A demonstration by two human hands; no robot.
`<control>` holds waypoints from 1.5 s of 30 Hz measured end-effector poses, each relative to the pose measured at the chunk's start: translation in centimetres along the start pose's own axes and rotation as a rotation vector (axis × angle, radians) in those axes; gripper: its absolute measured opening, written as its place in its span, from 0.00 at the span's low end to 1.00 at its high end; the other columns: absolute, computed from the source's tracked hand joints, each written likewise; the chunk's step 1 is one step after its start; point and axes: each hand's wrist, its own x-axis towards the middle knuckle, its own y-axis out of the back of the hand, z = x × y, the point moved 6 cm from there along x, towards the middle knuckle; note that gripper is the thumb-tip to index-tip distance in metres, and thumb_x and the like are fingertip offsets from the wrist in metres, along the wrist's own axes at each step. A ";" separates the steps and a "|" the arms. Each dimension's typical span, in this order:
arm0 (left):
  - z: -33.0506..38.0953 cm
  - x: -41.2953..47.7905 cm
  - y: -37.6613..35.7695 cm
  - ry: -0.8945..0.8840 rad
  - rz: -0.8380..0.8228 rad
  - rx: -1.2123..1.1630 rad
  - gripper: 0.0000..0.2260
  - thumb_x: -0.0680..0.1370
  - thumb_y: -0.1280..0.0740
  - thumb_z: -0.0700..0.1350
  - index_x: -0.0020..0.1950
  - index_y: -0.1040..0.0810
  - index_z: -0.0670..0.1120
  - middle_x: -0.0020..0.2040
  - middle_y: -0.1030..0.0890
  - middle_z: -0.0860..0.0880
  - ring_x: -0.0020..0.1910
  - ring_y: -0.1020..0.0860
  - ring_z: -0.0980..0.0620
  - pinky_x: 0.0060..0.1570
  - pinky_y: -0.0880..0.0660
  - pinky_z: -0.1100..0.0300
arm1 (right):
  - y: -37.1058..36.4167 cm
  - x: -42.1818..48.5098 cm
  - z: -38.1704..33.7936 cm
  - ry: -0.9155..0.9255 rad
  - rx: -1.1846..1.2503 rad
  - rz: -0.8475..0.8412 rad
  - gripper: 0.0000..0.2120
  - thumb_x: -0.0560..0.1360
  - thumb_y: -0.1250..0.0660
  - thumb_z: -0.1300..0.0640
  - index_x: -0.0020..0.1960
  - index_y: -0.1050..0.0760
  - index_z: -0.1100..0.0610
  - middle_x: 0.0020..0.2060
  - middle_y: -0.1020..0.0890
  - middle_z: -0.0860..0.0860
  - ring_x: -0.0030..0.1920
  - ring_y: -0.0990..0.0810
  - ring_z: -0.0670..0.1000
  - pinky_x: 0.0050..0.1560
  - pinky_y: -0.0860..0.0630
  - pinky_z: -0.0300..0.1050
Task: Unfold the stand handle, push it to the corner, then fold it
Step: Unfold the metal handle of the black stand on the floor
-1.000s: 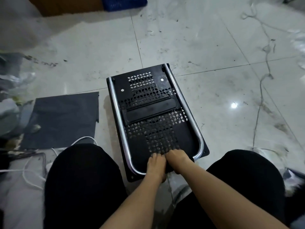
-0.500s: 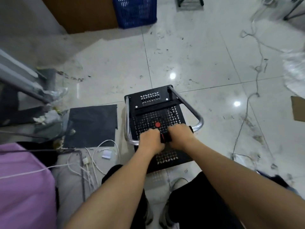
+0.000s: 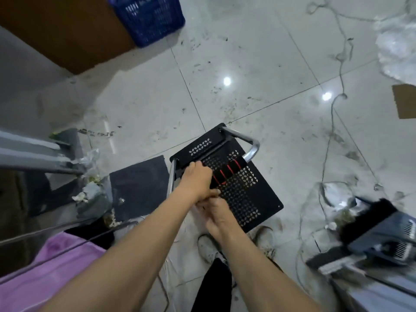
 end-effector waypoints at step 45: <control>10.0 -12.6 -3.3 -0.180 0.211 0.026 0.10 0.53 0.33 0.36 0.30 0.26 0.48 0.31 0.24 0.47 0.38 0.27 0.45 0.46 0.26 0.52 | 9.9 -12.7 -10.3 0.080 -2.210 0.077 0.08 0.66 0.37 0.49 0.42 0.29 0.53 0.41 0.18 0.53 0.44 0.18 0.57 0.41 0.23 0.48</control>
